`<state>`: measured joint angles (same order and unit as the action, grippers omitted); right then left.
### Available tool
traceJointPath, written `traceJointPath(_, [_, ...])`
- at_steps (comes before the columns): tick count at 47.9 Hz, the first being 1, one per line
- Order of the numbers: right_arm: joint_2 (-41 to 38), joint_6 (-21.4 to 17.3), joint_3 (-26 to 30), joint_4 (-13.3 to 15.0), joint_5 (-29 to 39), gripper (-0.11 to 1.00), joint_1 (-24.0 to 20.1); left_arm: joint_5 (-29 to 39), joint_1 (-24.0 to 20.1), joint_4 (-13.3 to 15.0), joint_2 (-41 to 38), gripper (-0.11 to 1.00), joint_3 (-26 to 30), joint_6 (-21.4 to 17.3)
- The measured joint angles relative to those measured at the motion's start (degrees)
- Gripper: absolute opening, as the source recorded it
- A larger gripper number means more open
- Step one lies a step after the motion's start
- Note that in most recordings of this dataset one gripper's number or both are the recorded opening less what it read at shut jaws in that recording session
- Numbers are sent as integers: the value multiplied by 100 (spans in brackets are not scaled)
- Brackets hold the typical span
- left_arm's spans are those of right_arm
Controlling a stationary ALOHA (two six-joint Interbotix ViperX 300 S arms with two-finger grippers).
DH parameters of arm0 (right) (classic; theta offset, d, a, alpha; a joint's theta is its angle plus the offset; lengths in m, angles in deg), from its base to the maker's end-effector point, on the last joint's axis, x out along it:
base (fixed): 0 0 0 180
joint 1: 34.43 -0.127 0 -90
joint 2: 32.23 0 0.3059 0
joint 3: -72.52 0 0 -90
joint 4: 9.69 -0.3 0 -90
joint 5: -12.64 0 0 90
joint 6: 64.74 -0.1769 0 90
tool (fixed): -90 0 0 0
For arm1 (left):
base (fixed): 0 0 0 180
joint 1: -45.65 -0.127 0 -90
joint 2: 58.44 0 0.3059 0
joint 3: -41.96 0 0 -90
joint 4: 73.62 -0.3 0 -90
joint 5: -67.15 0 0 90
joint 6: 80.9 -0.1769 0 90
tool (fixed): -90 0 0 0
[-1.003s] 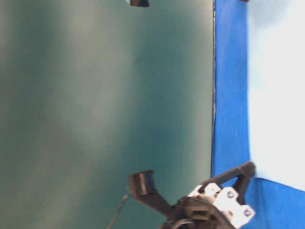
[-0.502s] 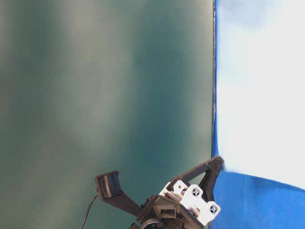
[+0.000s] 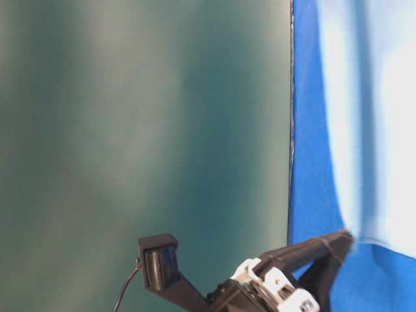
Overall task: Fold the light blue towel.
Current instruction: 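Grasp the far corners and fold them toward the near edge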
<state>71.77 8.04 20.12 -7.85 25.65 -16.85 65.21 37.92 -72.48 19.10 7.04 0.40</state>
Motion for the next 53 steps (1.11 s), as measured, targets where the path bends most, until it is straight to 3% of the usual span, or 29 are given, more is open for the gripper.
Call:
traceJointPath(14, [-44, -1072, -53, -53, -18, 1, -1661, 70, 984, 18, -44, 2, 18, 360])
traceJointPath(26, [-308, -1705, 0, -53, -123, 1, -2610, 79, 1617, 18, -149, 2, 141, 940])
traceJointPath(39, [-606, -1925, 158, -53, -255, 1, -3199, 141, 1942, 9, -255, 2, 308, 1002])
traceJointPath(53, [-703, -1942, 220, -62, -308, 1, -3270, 158, 2057, 18, -308, 2, 396, 1002])
